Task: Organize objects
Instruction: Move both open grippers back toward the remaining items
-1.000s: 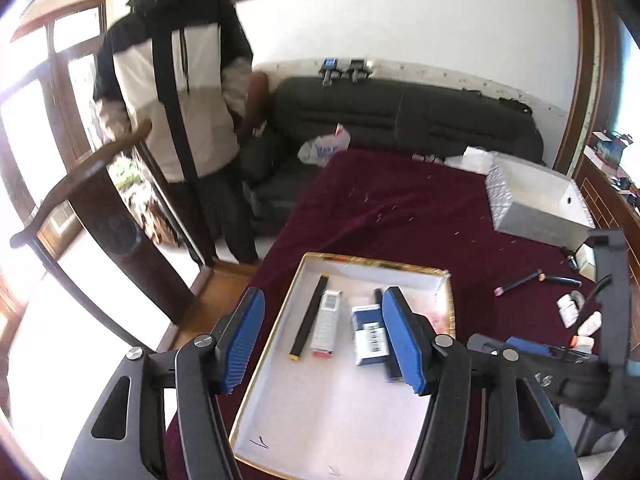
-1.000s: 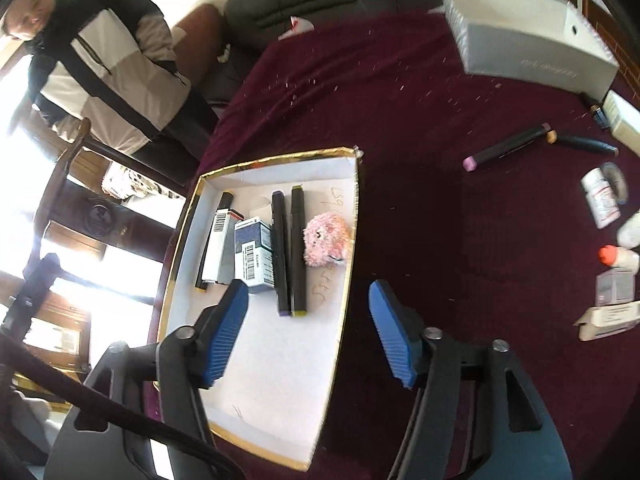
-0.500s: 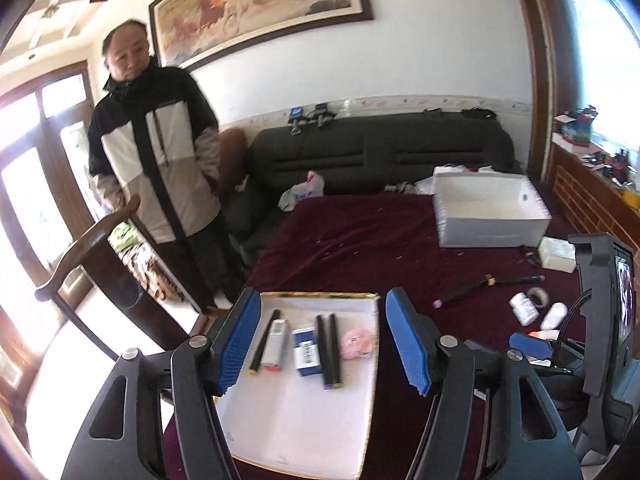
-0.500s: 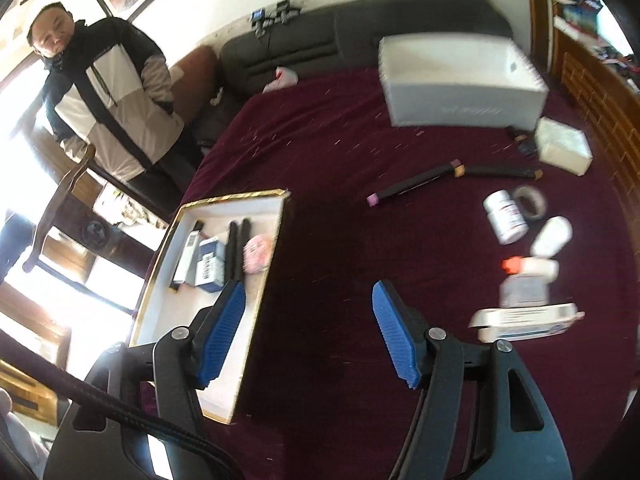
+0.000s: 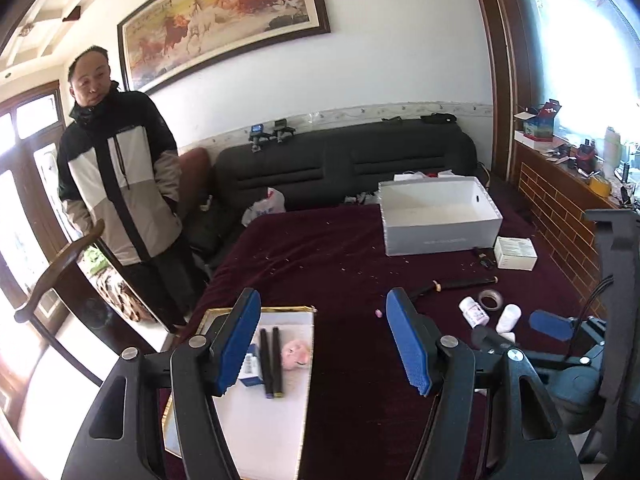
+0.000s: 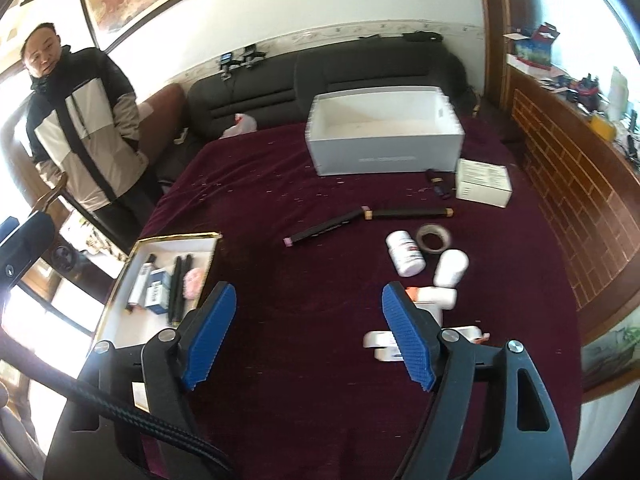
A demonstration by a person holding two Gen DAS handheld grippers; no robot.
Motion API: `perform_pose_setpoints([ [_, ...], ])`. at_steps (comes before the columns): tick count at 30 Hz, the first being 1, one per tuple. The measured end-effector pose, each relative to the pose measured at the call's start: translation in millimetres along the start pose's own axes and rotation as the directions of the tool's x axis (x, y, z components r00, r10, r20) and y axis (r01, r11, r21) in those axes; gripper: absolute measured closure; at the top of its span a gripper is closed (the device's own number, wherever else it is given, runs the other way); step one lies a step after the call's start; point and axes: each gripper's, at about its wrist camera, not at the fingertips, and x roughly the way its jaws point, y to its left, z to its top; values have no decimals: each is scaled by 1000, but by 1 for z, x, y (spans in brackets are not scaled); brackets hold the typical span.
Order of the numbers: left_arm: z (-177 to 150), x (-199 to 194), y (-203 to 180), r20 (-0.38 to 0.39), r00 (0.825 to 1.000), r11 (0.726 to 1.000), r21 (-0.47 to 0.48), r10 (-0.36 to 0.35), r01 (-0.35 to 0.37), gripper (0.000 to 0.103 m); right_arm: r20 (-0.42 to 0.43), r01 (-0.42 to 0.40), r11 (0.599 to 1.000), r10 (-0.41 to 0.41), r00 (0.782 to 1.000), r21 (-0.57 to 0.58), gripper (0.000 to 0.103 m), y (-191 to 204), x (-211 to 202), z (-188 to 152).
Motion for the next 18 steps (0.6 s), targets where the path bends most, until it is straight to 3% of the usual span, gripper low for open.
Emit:
perform_pose_setpoints([
  [5,-3,9,-14,-29,999,1000,4,-21,21,43,49,80,996,-81,995,30,27,-25,-11,3],
  [7,-5,12,-19,-37,999,1000,11,-23,24,43,102,152,987,-156,982,48,26,-35,-22,4],
  [8,-5,14,-20,-43,999,1000,13,-24,25,43,131,190,980,-197,972,59,19,-39,-28,5],
  [10,-6,17,-22,-53,998,999,12,-32,32,43,186,259,961,-274,944,97,15,-50,-40,7],
  [12,-7,20,-25,-61,997,999,16,-36,37,43,193,276,951,-299,934,139,0,-67,-39,12],
  [13,-8,22,-26,-69,997,999,14,-42,43,43,164,260,952,-285,944,160,0,-79,-32,14],
  [14,-10,24,-26,-77,996,999,12,-47,48,43,81,239,954,-257,963,180,0,-94,-17,16],
  [15,-12,26,-25,-83,995,999,11,-51,52,43,-60,198,957,-189,980,211,1,-114,5,17],
  [16,-14,28,-24,-91,994,999,9,-53,54,43,-160,159,952,-119,980,263,6,-131,23,14],
  [17,-17,32,-21,-103,993,998,5,-57,58,43,-221,138,936,-67,973,323,14,-147,37,6],
  [18,-19,35,-19,-115,991,998,-2,-62,62,43,-257,143,918,-46,965,371,15,-162,48,-4],
])
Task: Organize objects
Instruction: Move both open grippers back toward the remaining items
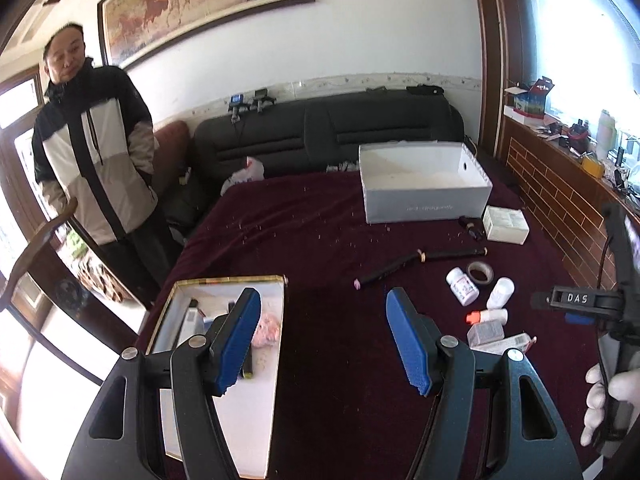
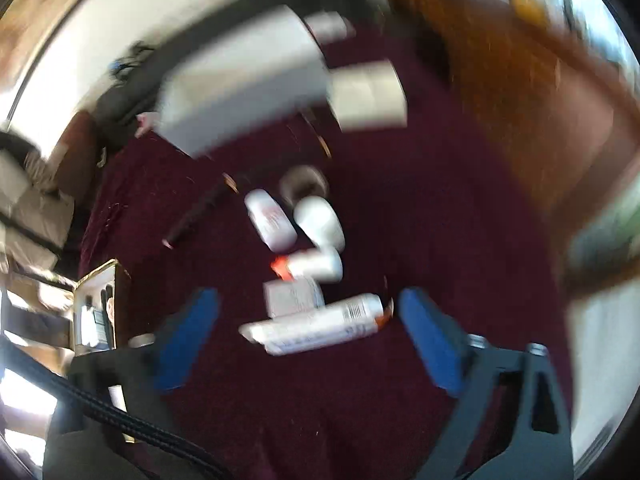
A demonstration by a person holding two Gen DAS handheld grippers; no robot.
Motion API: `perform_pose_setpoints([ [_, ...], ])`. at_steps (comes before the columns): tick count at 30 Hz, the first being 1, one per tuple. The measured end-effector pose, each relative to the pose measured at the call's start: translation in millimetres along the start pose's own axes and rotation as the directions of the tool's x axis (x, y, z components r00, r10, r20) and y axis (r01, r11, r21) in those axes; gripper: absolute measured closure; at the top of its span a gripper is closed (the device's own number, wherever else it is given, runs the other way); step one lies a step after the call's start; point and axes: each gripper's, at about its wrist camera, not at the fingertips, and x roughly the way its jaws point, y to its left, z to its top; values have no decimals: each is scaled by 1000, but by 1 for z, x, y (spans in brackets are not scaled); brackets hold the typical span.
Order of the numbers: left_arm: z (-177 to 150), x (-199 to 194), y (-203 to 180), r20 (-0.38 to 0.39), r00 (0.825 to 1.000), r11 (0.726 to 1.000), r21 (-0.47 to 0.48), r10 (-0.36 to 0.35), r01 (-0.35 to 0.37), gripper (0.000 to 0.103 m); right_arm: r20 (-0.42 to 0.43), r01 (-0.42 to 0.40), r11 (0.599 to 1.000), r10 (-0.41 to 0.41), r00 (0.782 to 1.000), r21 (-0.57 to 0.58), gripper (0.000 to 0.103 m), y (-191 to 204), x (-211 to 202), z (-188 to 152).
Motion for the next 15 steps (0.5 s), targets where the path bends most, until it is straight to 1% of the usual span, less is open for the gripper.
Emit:
perform_pose_setpoints([
  [2,-5,9,8,-31,1000,1000,-12,-2,2,43,-42,13,999,-12,999,42,15,-20,18,-3],
  [4,-10,17,14,-65,998,1000,-26,-3,1,43,-68,10,998,-6,998,68,15,-32,29,-3],
  [8,-20,31,25,-118,993,998,-68,-21,13,43,-75,4,997,2,997,78,15,-44,41,2],
  [10,-26,36,28,-135,991,997,-71,-19,9,43,-61,-12,997,17,998,73,15,-44,47,9],
  [12,-32,41,31,-155,988,997,-82,-24,12,43,-45,-8,999,10,999,43,15,-38,56,17],
  [13,-34,44,32,-163,986,996,-91,-26,11,43,-51,-27,999,28,998,29,15,-34,63,20],
  [15,-39,48,35,-175,984,994,-107,-36,17,43,-97,-55,998,54,994,-3,15,-22,78,19],
])
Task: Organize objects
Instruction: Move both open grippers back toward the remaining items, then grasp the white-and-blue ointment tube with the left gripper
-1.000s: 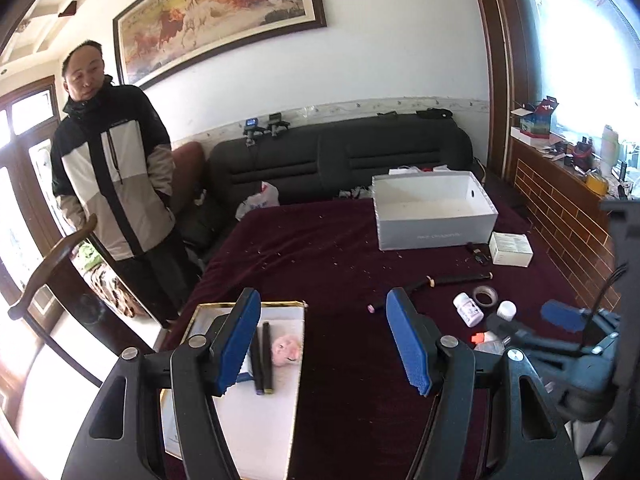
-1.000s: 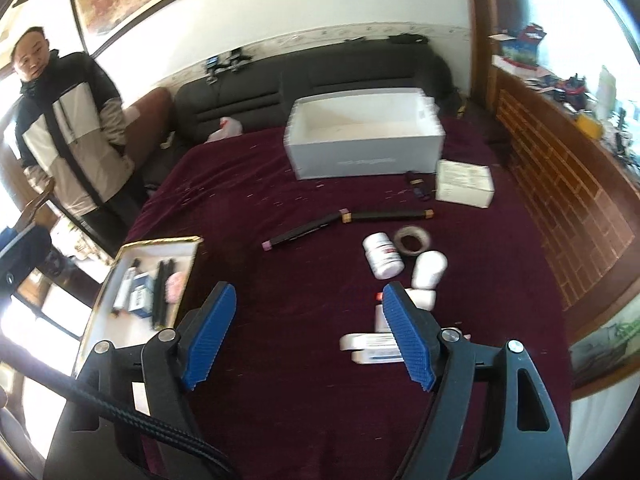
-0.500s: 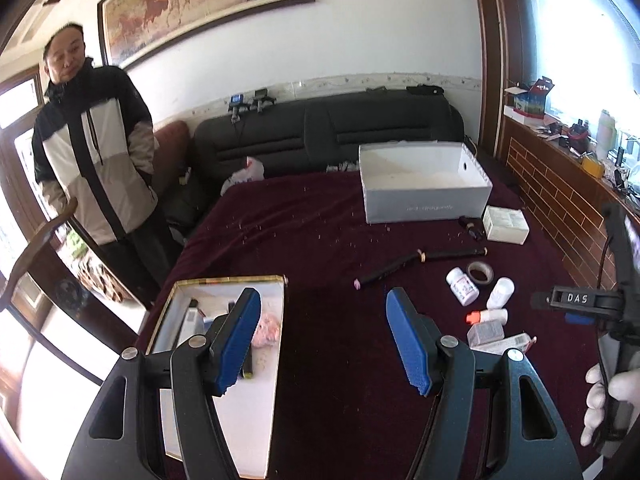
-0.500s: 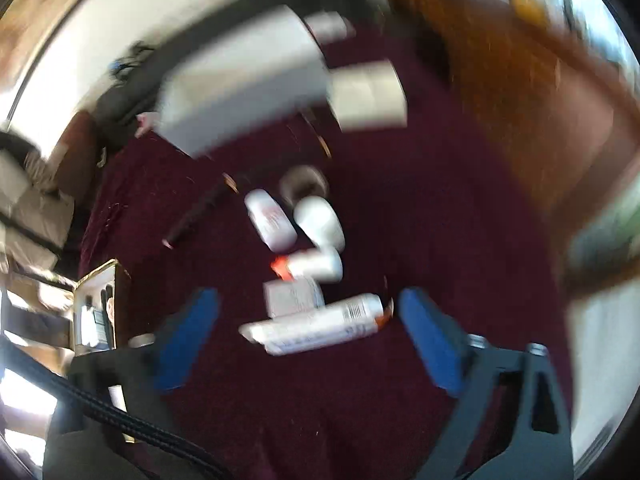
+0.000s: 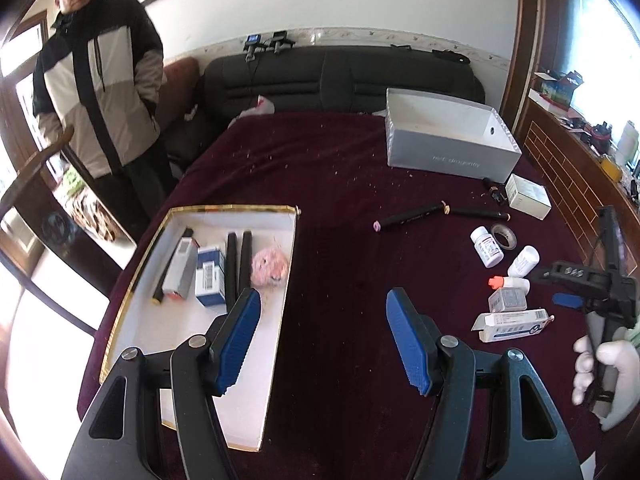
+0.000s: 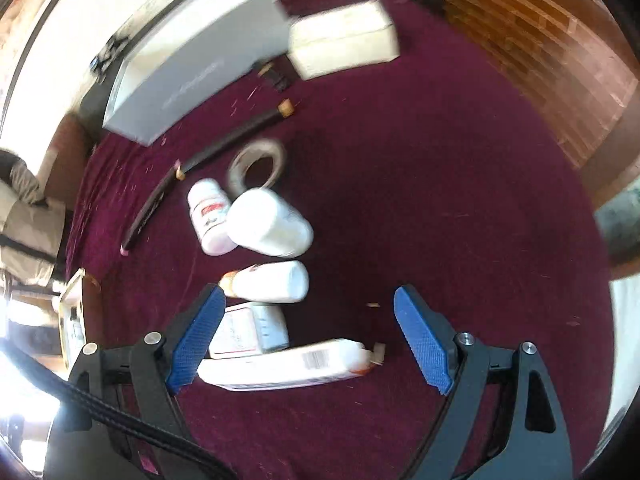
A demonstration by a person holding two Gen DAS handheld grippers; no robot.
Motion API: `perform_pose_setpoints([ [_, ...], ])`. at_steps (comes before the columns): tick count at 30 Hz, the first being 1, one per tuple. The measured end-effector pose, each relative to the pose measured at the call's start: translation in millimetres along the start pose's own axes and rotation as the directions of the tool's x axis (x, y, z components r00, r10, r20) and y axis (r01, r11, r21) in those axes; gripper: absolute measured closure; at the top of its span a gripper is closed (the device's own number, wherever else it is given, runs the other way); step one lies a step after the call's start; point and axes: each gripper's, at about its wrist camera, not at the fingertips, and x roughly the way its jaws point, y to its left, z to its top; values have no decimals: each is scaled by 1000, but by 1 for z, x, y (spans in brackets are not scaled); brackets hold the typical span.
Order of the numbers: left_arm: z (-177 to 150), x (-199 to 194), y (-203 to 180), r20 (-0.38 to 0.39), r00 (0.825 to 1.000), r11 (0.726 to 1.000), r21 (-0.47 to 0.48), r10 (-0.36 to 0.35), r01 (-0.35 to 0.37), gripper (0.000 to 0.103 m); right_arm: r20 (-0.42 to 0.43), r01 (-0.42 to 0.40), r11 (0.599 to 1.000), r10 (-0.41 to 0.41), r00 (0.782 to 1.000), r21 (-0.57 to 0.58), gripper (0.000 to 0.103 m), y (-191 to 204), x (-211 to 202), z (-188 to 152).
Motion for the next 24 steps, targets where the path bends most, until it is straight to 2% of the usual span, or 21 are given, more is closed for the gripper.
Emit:
perform_pose_setpoints([
  [2,-2,4,3,-16,1000,1000,-12,-4,3,43,-80,-54,998,51,995,-34,15,11,14,-8],
  [4,-5,9,6,-26,1000,1000,-22,-1,0,43,-196,-146,988,132,972,-56,15,28,25,-28],
  [5,-7,11,8,-32,999,1000,-27,0,0,43,-256,-209,976,186,948,-63,15,38,29,-42],
  [6,-8,13,11,-42,999,999,-34,-7,6,43,-342,-301,952,263,902,-60,15,51,33,-60],
  [8,-11,19,15,-62,998,998,-57,-19,16,43,-446,-425,904,363,818,-44,15,69,33,-88],
  [9,-14,22,17,-72,997,997,-69,-25,20,43,-460,-459,887,385,800,-56,15,78,28,-98],
  [10,-16,26,19,-87,996,996,-84,-34,27,43,-450,-455,888,381,808,-66,15,81,24,-102],
  [14,-31,46,16,-166,982,989,-127,-90,69,44,-350,-385,921,344,871,-54,15,69,9,-100],
  [19,-53,72,-13,-286,938,978,-134,-195,163,44,-218,-269,963,260,941,-13,15,39,-10,-91],
  [21,-59,79,-30,-305,929,977,-105,-208,184,44,-188,-243,970,240,952,9,15,28,-13,-84],
  [24,-63,85,-56,-289,935,979,-65,-205,195,44,-172,-196,980,197,965,23,15,16,-16,-81],
])
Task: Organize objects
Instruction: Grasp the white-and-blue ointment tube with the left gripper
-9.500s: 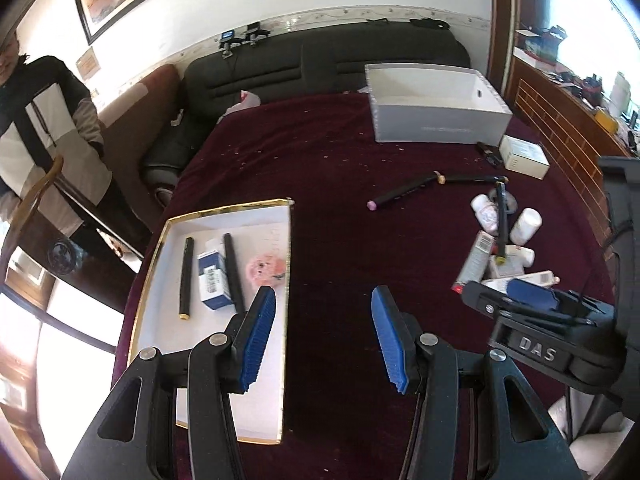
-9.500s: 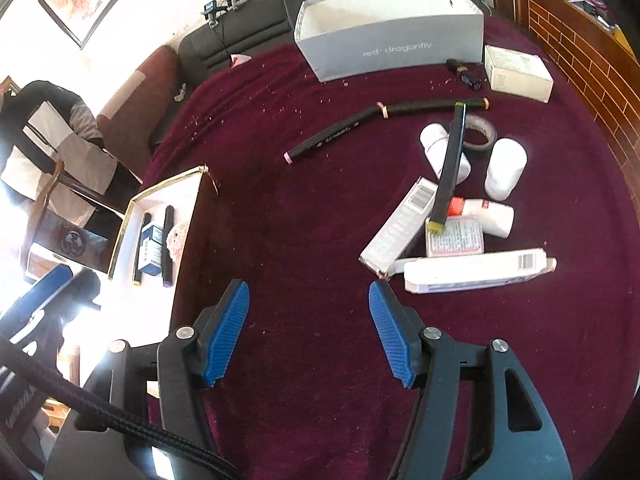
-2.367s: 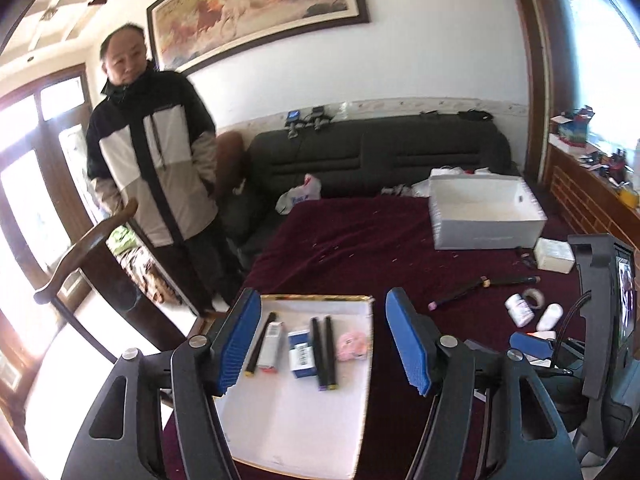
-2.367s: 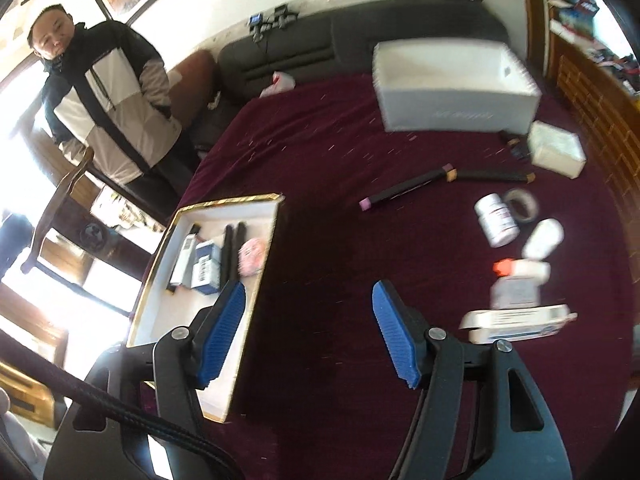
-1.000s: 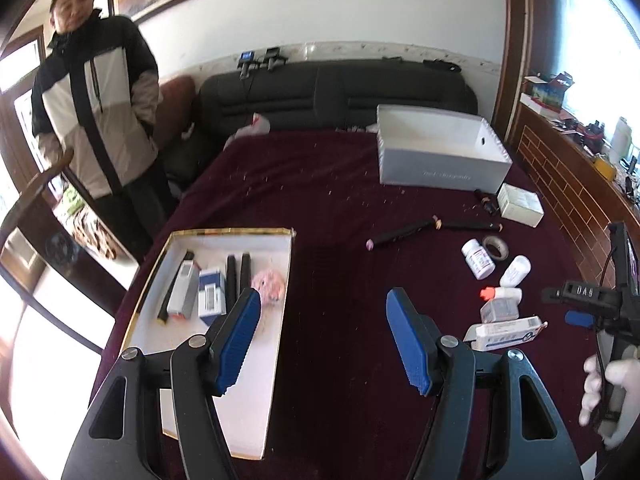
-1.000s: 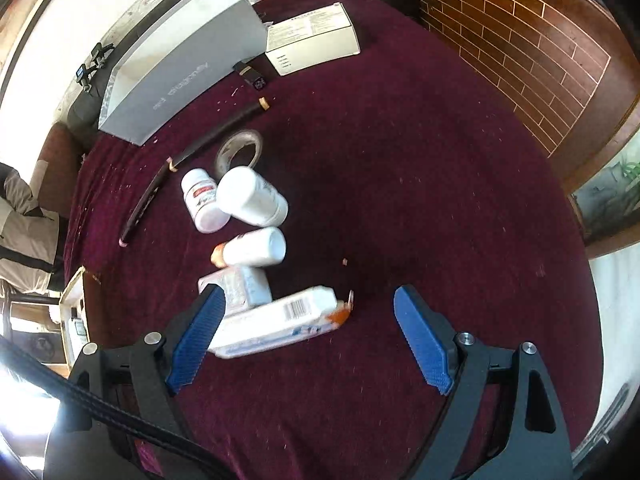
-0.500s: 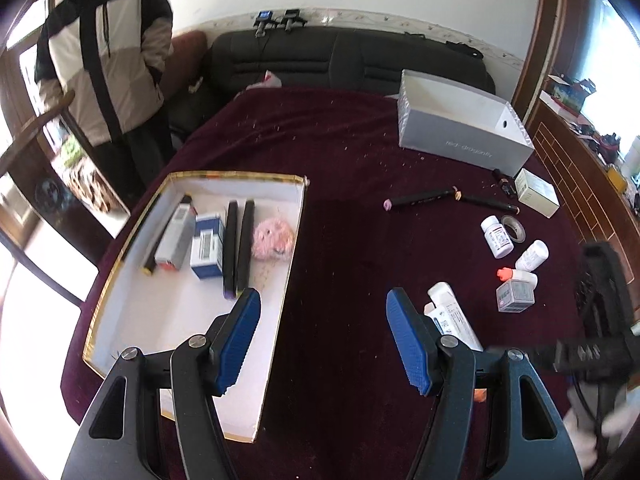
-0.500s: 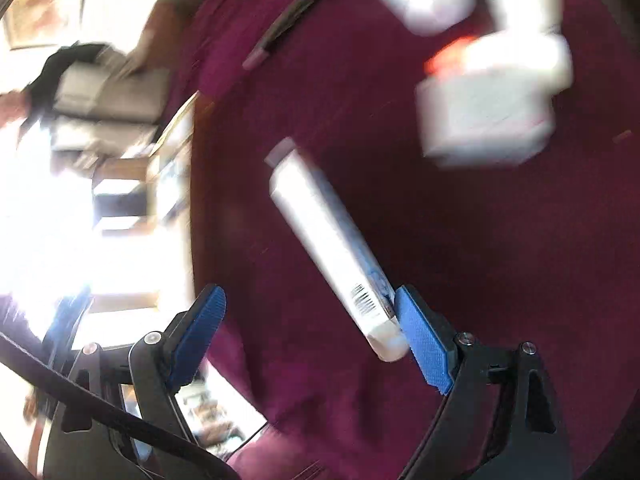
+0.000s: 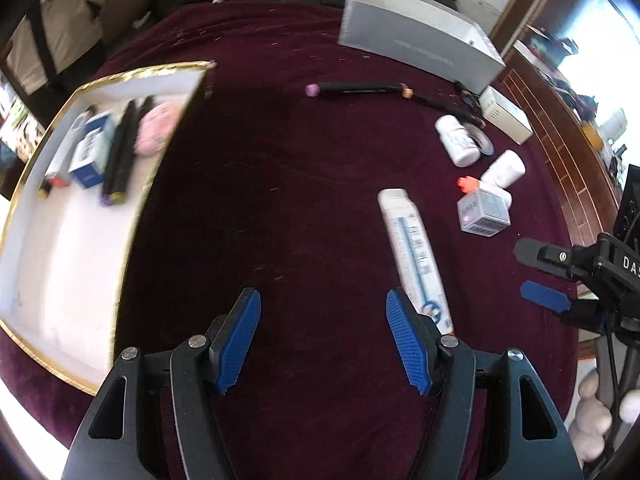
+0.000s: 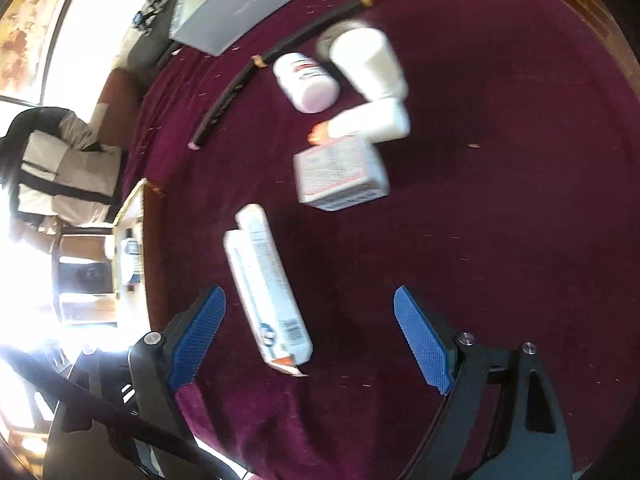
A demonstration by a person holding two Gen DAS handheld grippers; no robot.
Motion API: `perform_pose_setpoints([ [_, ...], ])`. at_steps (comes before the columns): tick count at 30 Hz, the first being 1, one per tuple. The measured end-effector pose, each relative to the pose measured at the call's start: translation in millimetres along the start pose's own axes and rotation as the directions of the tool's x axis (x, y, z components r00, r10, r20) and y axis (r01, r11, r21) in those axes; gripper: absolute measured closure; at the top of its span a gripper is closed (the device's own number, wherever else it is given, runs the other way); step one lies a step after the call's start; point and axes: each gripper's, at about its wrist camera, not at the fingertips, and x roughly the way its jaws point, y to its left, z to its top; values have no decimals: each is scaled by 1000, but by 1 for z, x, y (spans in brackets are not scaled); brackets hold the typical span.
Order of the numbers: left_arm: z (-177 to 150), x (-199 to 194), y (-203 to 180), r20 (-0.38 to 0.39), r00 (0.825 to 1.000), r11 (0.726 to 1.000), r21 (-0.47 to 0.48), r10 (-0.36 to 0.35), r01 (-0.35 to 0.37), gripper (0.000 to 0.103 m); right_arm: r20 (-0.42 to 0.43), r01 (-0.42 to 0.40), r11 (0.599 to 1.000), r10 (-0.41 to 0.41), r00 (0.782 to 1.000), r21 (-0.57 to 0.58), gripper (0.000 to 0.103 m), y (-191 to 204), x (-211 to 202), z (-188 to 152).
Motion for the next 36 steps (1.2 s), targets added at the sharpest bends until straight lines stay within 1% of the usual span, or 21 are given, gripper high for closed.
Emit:
perform_pose_setpoints([
  [3,1,7,-18,46,999,1000,9,-5,5,44,2,17,1000,-17,1000,23,15,-9,-2,-1],
  [4,2,10,-24,63,998,1000,14,10,-11,44,5,24,999,-24,1000,26,15,-9,-3,-2],
  [6,3,17,-32,96,995,1000,21,15,-17,44,7,33,999,-33,999,30,15,-15,-6,-4],
  [7,3,23,-38,112,993,999,22,38,-40,44,8,36,999,-36,999,32,15,-16,-7,-6],
  [11,6,43,-47,104,990,994,37,95,-100,44,29,64,998,-65,997,26,15,-20,-14,-10],
  [12,6,47,-50,98,990,994,44,99,-104,44,32,65,997,-66,997,27,15,-20,-15,-10],
  [14,5,48,-59,130,986,991,65,106,-116,42,37,67,997,-68,997,28,15,-22,-16,-10],
  [15,5,48,-64,146,983,989,86,107,-121,41,40,72,997,-73,997,28,15,-23,-17,-10],
  [16,4,51,-72,144,984,985,123,101,-119,40,41,73,997,-74,996,30,15,-24,-17,-10],
  [19,-1,65,-85,114,988,974,192,103,-124,40,42,70,997,-72,997,38,15,-27,-18,-10],
  [20,-4,67,-87,122,988,972,203,98,-122,40,43,72,997,-74,996,36,15,-28,-18,-10],
  [21,-6,66,-87,146,985,971,210,87,-116,39,48,80,996,-82,996,30,15,-27,-19,-10],
  [22,-6,67,-88,149,986,969,222,74,-107,40,53,89,996,-90,995,23,15,-27,-20,-10],
  [23,-4,67,-87,133,989,969,227,62,-92,42,58,97,995,-98,994,15,15,-26,-21,-10],
  [24,-1,67,-86,120,991,969,234,54,-81,47,62,101,995,-102,993,12,15,-26,-22,-10],
  [25,2,65,-85,112,993,967,244,39,-65,70,65,103,995,-103,993,13,15,-26,-22,-9],
  [26,4,63,-84,102,994,967,250,27,-52,82,67,103,995,-104,992,16,15,-27,-22,-9],
  [28,9,60,-76,59,998,974,226,-16,2,85,64,103,994,-104,992,20,15,-28,-21,-8],
  [29,8,58,-73,53,998,976,218,-29,17,87,62,106,994,-107,992,19,15,-29,-21,-8],
  [33,6,44,-62,78,997,978,208,-16,0,88,72,132,991,-131,989,-4,15,-25,-21,-7],
  [36,2,29,-57,114,993,975,219,8,-33,88,74,145,989,-143,987,-21,15,-20,-19,-6],
])
